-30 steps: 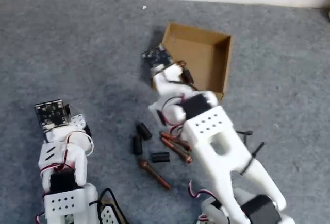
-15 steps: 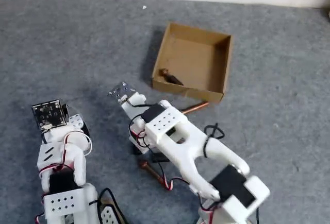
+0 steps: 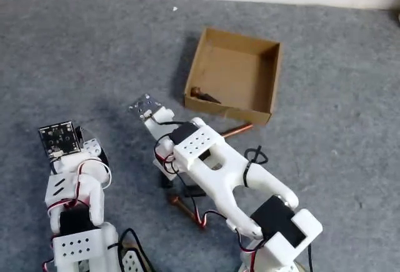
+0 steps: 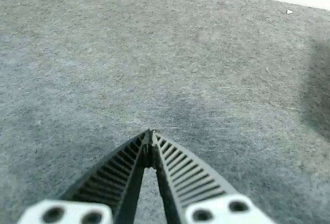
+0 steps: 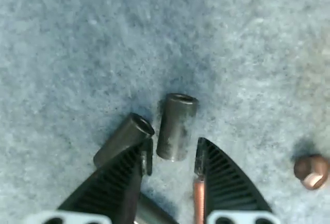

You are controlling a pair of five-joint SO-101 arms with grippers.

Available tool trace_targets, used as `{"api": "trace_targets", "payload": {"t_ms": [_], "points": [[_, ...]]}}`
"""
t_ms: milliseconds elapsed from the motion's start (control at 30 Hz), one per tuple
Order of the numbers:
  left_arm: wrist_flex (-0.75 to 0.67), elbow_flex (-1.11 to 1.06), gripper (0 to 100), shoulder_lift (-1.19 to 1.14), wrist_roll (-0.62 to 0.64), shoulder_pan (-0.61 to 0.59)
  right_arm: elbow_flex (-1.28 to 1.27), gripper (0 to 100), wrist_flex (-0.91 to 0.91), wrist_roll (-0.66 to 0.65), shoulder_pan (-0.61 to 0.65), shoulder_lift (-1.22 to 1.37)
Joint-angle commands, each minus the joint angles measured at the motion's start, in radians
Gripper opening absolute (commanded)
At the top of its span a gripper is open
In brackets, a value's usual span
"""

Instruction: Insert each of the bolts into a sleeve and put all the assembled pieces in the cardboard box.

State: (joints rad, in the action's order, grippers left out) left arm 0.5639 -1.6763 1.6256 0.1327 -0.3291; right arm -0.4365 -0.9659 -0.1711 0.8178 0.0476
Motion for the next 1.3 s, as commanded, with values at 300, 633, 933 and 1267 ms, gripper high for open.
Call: {"api": "trace_targets", "payload": {"t_ms": [300,633,933,1267], "points": [[-0.015,-0.028,2,0.007,-0.012,-0.008,0.050,13.0,0.076,-0.026,-0.025,0.076],[-0.015,-0.028,2,0.007,-0.012,-0.008,0.050,1.2,0.070,-0.026,-0.027,0.179],[-0.020,-0.028,2,0.007,-0.012,-0.008,0.111,0.5,-0.127,-0.021,-0.147,-0.113],[-0.020,-0.022,2,0.007,-0.014,-0.008,0.110,0.5,-0.357,-0.018,-0.352,-0.499]]}}
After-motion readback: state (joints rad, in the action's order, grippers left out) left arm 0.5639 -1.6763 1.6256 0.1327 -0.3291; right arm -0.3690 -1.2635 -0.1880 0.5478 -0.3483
